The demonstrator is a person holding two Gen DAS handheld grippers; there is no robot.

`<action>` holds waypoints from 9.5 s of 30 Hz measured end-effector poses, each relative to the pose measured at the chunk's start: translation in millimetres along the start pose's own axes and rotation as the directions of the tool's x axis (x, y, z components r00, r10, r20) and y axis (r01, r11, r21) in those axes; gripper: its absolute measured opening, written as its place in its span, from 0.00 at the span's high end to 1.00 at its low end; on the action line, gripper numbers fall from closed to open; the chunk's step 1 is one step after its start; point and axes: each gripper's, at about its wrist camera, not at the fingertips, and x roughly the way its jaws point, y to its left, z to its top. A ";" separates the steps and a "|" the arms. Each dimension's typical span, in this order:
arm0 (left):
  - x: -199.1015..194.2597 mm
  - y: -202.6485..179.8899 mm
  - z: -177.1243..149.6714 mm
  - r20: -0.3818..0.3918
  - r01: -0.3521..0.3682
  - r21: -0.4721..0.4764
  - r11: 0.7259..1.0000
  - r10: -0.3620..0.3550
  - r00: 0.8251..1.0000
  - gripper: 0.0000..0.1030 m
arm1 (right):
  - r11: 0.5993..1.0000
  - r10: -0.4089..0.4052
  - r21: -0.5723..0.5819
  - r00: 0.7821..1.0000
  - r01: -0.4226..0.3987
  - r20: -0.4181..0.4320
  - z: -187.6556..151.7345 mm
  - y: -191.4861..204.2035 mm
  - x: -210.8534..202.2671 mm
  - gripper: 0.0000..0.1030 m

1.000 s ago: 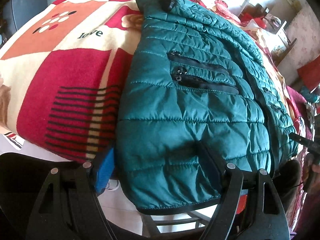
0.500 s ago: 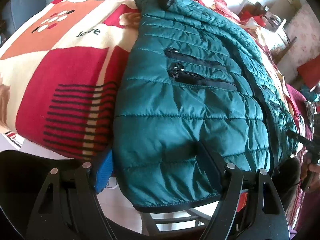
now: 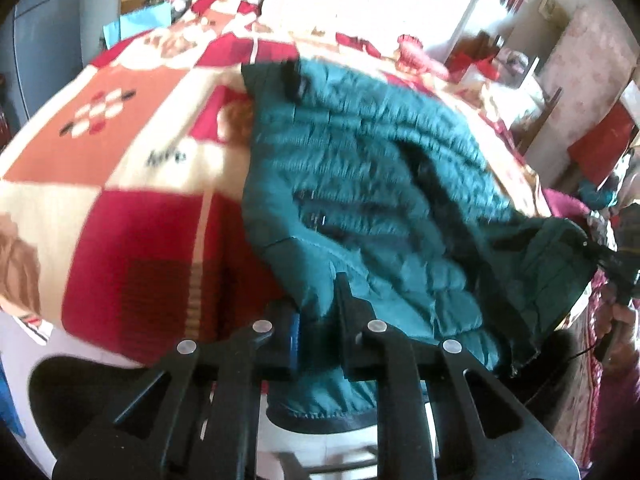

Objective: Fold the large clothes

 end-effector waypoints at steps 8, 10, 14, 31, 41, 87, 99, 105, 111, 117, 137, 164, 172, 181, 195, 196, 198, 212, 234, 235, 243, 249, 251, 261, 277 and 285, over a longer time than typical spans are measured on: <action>-10.5 0.2 54.8 0.140 0.009 -0.061 0.998 0.000 0.990 0.87 | 1.000 -0.012 0.031 0.990 0.008 0.143 51.8 0.1 -3.2 0.79; -8.8 0.4 68.2 0.165 0.009 -0.074 0.997 0.004 0.986 0.87 | 0.999 -0.026 0.040 0.987 0.020 0.161 67.8 -1.7 0.5 0.79; 2.3 4.8 104.9 0.208 0.016 -0.121 0.993 0.010 0.978 0.87 | 0.997 -0.057 0.055 0.983 0.048 0.176 98.7 -4.7 13.6 0.79; 116.4 40.0 238.0 0.176 -0.103 -0.263 0.959 0.153 0.973 0.87 | 0.967 -0.245 0.111 0.957 0.229 0.154 231.4 -37.2 128.8 0.79; 174.5 75.7 255.4 0.074 -0.034 -0.359 0.933 0.065 0.995 0.80 | 0.928 -0.251 0.295 0.967 0.229 0.037 250.3 -104.0 221.5 0.72; 237.1 30.7 264.1 0.046 -0.329 -0.146 0.933 0.338 0.940 0.18 | 0.941 -0.310 -0.111 0.946 0.320 0.097 261.9 7.9 256.4 0.20; 251.2 30.5 271.3 0.037 -0.352 -0.140 0.925 0.360 0.932 0.10 | 0.910 -0.414 0.005 0.910 0.414 -0.025 261.7 -71.0 297.1 0.11; 241.8 34.1 269.3 0.044 -0.325 -0.147 0.934 0.334 0.941 0.10 | 0.912 -0.411 -0.003 0.912 0.411 0.010 261.4 -57.4 276.5 0.11; 204.0 29.7 261.4 0.096 -0.310 -0.145 0.939 0.326 0.941 0.10 | 0.956 -0.289 -0.035 0.954 0.293 0.083 241.6 -21.0 218.1 0.12; 181.5 20.3 243.8 0.116 -0.312 -0.100 0.945 0.322 0.939 0.10 | 0.952 -0.286 -0.090 0.955 0.292 0.075 213.1 0.5 211.6 0.12; 166.0 20.5 196.6 0.088 -0.296 -0.092 0.951 0.304 0.949 0.10 | 0.941 -0.339 0.009 0.937 0.339 0.082 194.2 -15.2 190.0 0.11; 149.6 66.1 144.5 0.037 -0.020 -0.298 0.954 0.032 0.999 0.10 | 0.951 -0.258 0.167 0.965 0.260 -0.034 147.5 -91.4 166.6 0.00; 167.9 78.1 134.7 0.023 0.099 -0.410 0.907 -0.098 0.995 0.10 | 0.937 -0.095 0.334 0.995 0.103 -0.040 131.0 -120.8 185.9 0.00; 181.9 57.2 140.3 0.035 0.058 -0.376 0.925 -0.049 0.998 0.01 | 0.957 -0.040 0.286 0.999 0.042 -0.012 142.9 -109.6 206.0 0.00; 127.0 33.1 139.3 0.068 0.023 -0.231 0.973 -0.008 0.998 0.59 | 0.983 -0.069 0.172 0.995 0.055 0.075 139.8 -64.9 152.9 0.63; 120.2 33.3 135.9 0.061 0.034 -0.224 0.974 -0.021 0.998 0.59 | 0.986 -0.066 0.159 0.995 0.054 0.074 137.3 -59.5 146.8 0.64; 107.1 34.1 127.5 0.046 0.052 -0.211 0.976 -0.043 0.998 0.59 | 0.988 -0.043 0.151 0.996 0.031 0.077 128.7 -50.5 131.4 0.65; 83.8 42.7 58.3 -0.059 -0.037 -0.208 0.977 0.025 0.998 0.27 | 0.954 -0.116 0.265 0.987 0.142 -0.111 20.3 -51.8 89.6 0.35; 59.1 -48.4 76.2 0.165 -0.213 -0.009 0.977 0.212 0.963 0.27 | 0.966 -0.238 -0.085 0.968 0.244 0.076 63.6 101.4 105.5 0.27; 62.6 -50.4 76.9 0.166 -0.219 -0.004 0.976 0.217 0.962 0.27 | 0.965 -0.239 -0.093 0.968 0.245 0.075 65.4 105.2 113.8 0.27; 96.4 -48.4 80.0 0.113 -0.251 -0.003 0.968 0.250 0.962 0.27 | 0.962 -0.268 -0.058 0.963 0.269 0.011 74.1 100.4 175.9 0.25; 99.0 -49.2 80.1 0.116 -0.277 -0.010 0.961 0.276 0.954 0.26 | 0.961 -0.269 -0.062 0.963 0.268 -0.006 81.5 95.8 190.0 0.22; 96.5 -51.4 78.8 0.125 -0.285 -0.007 0.959 0.283 0.951 0.26 | 0.965 -0.258 -0.047 0.966 0.258 0.001 81.3 95.2 181.7 0.22; 66.0 -71.0 70.0 0.224 -0.276 0.018 0.961 0.266 0.938 0.26 | 0.948 -0.310 -0.018 0.938 0.316 0.156 62.7 108.4 116.5 0.10; 44.8 -88.1 55.9 0.269 -0.341 0.039 0.939 0.319 0.909 0.26 | 0.950 -0.309 0.019 0.936 0.311 0.170 43.7 112.9 89.3 0.09; 40.9 -91.1 53.2 0.278 -0.339 0.047 0.940 0.314 0.908 0.26 | 0.949 -0.312 0.000 0.935 0.316 0.167 40.8 120.3 87.8 0.09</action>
